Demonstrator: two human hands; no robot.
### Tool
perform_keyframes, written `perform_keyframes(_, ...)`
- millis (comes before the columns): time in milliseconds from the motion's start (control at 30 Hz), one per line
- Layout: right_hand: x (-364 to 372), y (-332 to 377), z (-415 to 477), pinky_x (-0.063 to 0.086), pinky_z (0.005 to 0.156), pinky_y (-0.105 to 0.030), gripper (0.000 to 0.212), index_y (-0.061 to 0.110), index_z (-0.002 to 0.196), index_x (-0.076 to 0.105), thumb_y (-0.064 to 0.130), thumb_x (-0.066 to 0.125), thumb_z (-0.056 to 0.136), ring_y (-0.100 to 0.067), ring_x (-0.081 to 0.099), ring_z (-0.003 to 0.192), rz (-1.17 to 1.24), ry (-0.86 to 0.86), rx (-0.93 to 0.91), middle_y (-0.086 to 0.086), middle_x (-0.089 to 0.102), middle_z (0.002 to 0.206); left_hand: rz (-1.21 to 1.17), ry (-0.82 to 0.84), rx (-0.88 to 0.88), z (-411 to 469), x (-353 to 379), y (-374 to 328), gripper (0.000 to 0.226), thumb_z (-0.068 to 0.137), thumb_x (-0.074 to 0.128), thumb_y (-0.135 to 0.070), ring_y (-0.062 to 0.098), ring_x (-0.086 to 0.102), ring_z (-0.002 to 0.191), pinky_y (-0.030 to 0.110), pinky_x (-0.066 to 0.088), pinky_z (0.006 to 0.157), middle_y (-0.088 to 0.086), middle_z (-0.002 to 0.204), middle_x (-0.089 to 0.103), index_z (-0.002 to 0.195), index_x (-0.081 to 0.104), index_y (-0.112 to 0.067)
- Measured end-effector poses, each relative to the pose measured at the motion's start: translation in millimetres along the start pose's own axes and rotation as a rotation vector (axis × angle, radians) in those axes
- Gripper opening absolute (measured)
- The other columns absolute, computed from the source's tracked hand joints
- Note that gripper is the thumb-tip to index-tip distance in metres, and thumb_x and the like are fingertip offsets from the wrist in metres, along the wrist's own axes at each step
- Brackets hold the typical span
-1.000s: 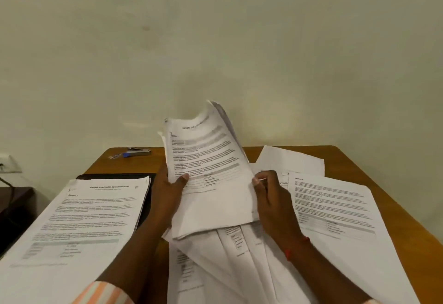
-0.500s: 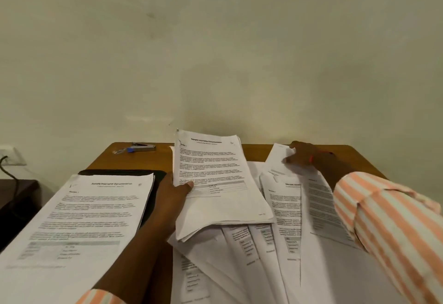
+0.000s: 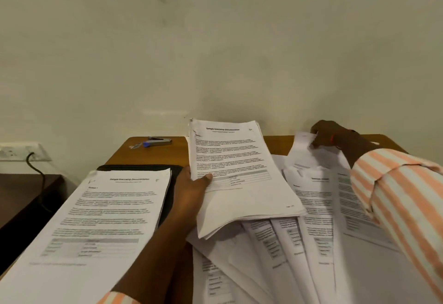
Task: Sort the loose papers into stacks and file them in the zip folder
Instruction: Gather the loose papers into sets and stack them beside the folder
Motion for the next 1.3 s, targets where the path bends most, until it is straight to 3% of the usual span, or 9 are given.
perform_keyframes(67,-8.5,1.1,-3.5,0.044,0.102,-0.041,0.042,0.014,0.12,0.064,0.022,0.08,0.082,-0.034,0.052,0.122,0.031,-0.115,-0.051,-0.014,0.057,0.134,-0.002,0.018,-0.001,-0.6,1.4,0.3,0.033,0.095,0.068,-0.01,0.021,0.072,0.102,0.044,0.058,0.091,-0.001,0.118,0.073,0.127,0.062,-0.018)
perform_keyframes(200,-45.7,10.2,-24.3,0.05,0.081,-0.041,0.011,0.021,0.096,0.057,0.024,0.066,0.09,-0.037,0.06,0.096,0.227,-0.417,-0.109,-0.015,0.064,0.107,-0.015,0.03,-0.001,-3.8,3.3,-2.9,0.034,0.095,0.068,-0.01,0.022,0.072,0.103,0.046,0.058,0.093,0.0,0.121,0.072,0.128,0.062,-0.018)
perform_keyframes(367,-118.0,13.0,-82.6,0.037,0.061,-0.029,0.007,0.012,0.091,0.051,0.013,0.057,0.093,-0.022,0.051,0.081,0.673,-0.826,-0.071,-0.009,0.056,0.089,-0.118,0.03,0.001,-10.5,4.9,-14.3,0.024,0.098,0.064,-0.006,0.008,0.073,0.078,0.019,0.056,0.056,-0.01,0.098,0.072,0.115,0.062,-0.023)
perform_keyframes(433,-120.0,8.9,-115.1,0.041,0.066,-0.028,0.01,0.012,0.093,0.051,0.012,0.059,0.089,-0.021,0.053,0.083,0.931,-0.949,0.032,-0.006,0.057,0.092,-0.191,0.039,-0.014,-13.4,4.1,-20.1,0.027,0.097,0.064,-0.005,0.01,0.075,0.08,0.021,0.058,0.057,-0.006,0.102,0.074,0.119,0.063,-0.021)
perform_keyframes(600,-5.3,29.2,-206.1,0.059,0.068,-0.039,0.038,0.017,0.114,0.06,0.01,0.074,0.08,-0.024,0.068,0.091,1.465,-0.543,0.177,-0.003,0.071,0.104,-0.347,-0.025,-0.067,-14.5,-5.1,-20.3,0.034,0.096,0.065,-0.004,0.028,0.071,0.104,0.039,0.058,0.081,0.004,0.118,0.073,0.125,0.064,-0.022)
perform_keyframes(700,74.7,42.8,-246.8,0.062,0.076,-0.054,0.051,0.033,0.117,0.061,0.012,0.075,0.072,-0.026,0.071,0.098,1.344,-0.33,0.205,0.003,0.072,0.11,-0.298,-0.064,-0.078,-16.0,-10.9,-15.5,0.036,0.098,0.062,-0.002,0.022,0.07,0.099,0.032,0.055,0.073,0.002,0.117,0.071,0.13,0.06,-0.018)
perform_keyframes(933,71.2,34.9,-259.7,0.053,0.095,-0.043,0.022,0.019,0.105,0.067,0.004,0.066,0.089,-0.027,0.062,0.104,1.1,-0.528,0.253,0.001,0.066,0.104,-0.199,-0.369,-0.035,-10.2,-30.0,-9.5,0.039,0.097,0.064,-0.01,0.023,0.06,0.099,0.031,0.051,0.074,0.004,0.118,0.063,0.135,0.055,-0.013)
perform_keyframes(1033,75.3,22.5,-254.3,0.056,0.088,-0.051,0.017,0.024,0.086,0.063,0.007,0.066,0.09,-0.028,0.064,0.092,1.213,-0.563,0.316,-0.006,0.068,0.102,-0.298,-0.406,-0.126,-5.8,-31.5,-6.3,0.039,0.097,0.066,-0.012,0.027,0.061,0.105,0.043,0.051,0.094,0.004,0.12,0.065,0.135,0.057,-0.014)
perform_keyframes(1300,83.4,24.1,-256.6,0.057,0.081,-0.06,0.022,0.024,0.102,0.067,0.004,0.06,0.097,-0.033,0.069,0.099,1.785,-0.51,0.315,-0.009,0.07,0.113,-0.264,-0.247,-0.132,-4.0,-21.9,-4.4,0.036,0.097,0.064,-0.006,0.024,0.066,0.096,0.031,0.051,0.072,0.007,0.121,0.068,0.132,0.059,-0.012)
Point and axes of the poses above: each hand's wrist, its own z-axis towards the middle knuckle, its own x-axis out of the palm, y = z × x, the point moved 4 cm from there along z, towards the middle knuckle
